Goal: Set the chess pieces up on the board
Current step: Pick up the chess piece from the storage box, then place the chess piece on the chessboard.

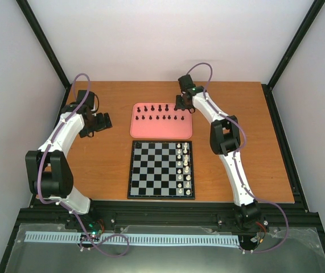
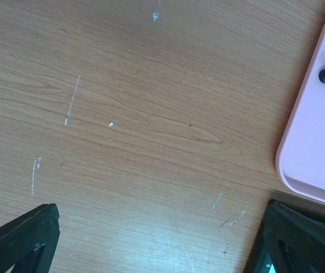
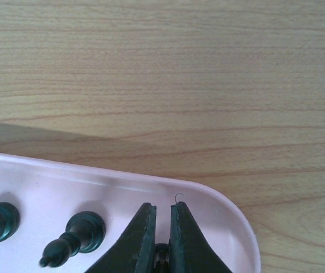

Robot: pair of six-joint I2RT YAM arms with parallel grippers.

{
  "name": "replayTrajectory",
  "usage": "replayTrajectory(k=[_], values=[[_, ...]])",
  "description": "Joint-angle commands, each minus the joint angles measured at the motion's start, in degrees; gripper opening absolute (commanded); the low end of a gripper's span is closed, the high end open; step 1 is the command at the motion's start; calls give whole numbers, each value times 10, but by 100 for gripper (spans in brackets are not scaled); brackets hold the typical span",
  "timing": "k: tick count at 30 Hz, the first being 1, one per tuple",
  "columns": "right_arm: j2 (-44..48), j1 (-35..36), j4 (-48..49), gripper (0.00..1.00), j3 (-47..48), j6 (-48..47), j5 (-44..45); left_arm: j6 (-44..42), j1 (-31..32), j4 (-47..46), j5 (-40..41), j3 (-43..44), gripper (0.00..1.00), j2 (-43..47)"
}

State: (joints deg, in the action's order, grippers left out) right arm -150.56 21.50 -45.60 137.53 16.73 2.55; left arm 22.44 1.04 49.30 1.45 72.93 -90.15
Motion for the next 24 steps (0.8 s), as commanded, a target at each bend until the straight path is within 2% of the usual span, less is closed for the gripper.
replayTrajectory(k=[1, 6, 11, 19, 24], values=[[68, -3, 12, 3, -3, -16, 5, -4, 0, -6, -5, 29, 100, -3], [126, 1, 6, 3, -27, -28, 8, -4, 0, -9, -4, 31, 100, -3], [207, 24, 16, 3, -101, -42, -14, -6, 0, -9, -5, 35, 100, -7], [359, 144, 89, 3, -332, -84, -101, -14, 0, -13, 5, 37, 100, -10], [416, 221, 136, 3, -435, -89, -143, -15, 0, -19, 8, 40, 100, -7]])
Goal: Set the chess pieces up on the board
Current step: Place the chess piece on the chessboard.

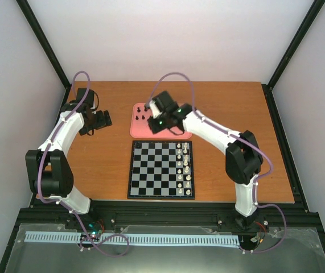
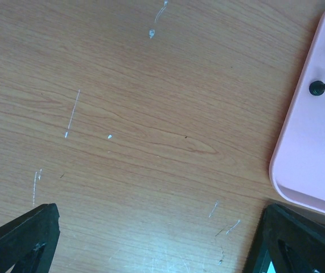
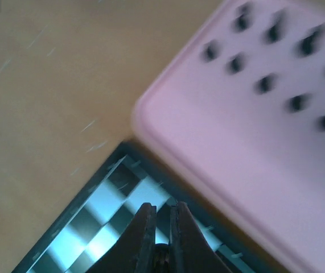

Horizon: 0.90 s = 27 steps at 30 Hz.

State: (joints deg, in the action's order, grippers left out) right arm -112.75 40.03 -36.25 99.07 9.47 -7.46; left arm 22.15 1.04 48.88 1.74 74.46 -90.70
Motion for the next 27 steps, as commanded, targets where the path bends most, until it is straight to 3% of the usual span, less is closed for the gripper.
replayTrajectory(k=[1, 9, 27], values=[[45, 49, 49, 3, -63, -19, -47, -12, 0, -16, 4, 24, 100, 0], [37, 99, 104, 3, -111, -42, -52, -10, 0, -36, 8, -1, 100, 14], [-89, 146, 46, 3, 9, -68, 15, -13, 0, -44, 11, -18, 100, 18]])
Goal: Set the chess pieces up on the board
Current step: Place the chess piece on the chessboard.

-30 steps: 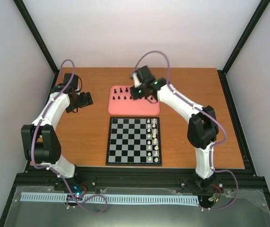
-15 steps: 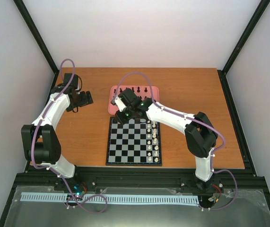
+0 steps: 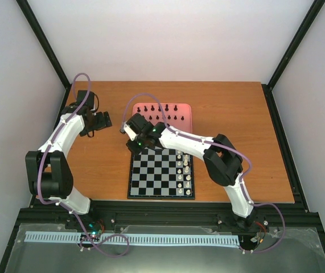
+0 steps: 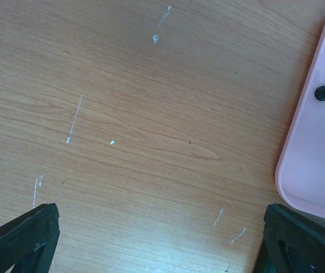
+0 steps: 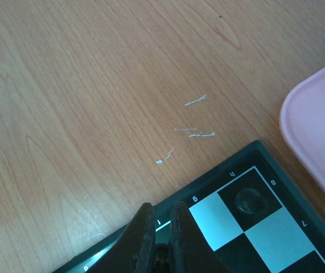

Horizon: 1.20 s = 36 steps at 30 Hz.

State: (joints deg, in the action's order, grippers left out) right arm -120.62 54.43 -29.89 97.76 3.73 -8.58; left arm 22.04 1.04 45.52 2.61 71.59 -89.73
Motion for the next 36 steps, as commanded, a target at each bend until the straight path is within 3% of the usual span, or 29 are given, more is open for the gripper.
replayTrajectory(k=[1, 36], values=[[-13, 2, -21, 3, 23, -12, 29, -12, 0, -11, 2, 11, 100, 8], [-93, 1, -23, 5, 58, -33, 46, -11, 0, -26, 0, -16, 100, 21]])
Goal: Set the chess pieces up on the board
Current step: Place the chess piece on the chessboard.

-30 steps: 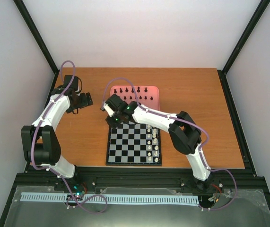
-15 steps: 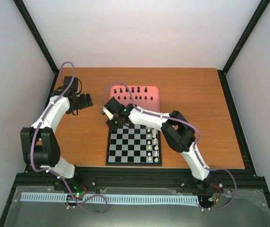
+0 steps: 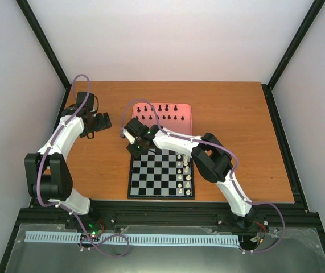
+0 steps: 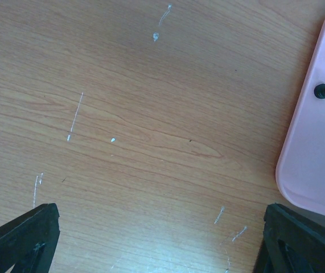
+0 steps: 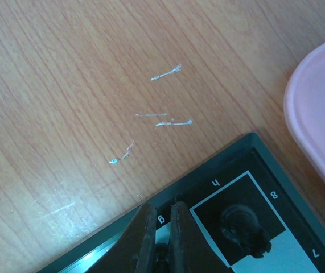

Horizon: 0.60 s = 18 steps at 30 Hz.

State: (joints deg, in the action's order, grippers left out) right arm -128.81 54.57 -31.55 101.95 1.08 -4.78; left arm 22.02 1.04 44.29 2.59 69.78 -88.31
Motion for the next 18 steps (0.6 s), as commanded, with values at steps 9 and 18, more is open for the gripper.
replayTrajectory(k=[9, 18], values=[[-22, -3, -14, 5, 27, -10, 18, -12, 0, -15, 0, 0, 100, 5], [-23, -8, -18, 8, 26, -11, 9, -12, 0, -15, 2, 1, 100, -1]])
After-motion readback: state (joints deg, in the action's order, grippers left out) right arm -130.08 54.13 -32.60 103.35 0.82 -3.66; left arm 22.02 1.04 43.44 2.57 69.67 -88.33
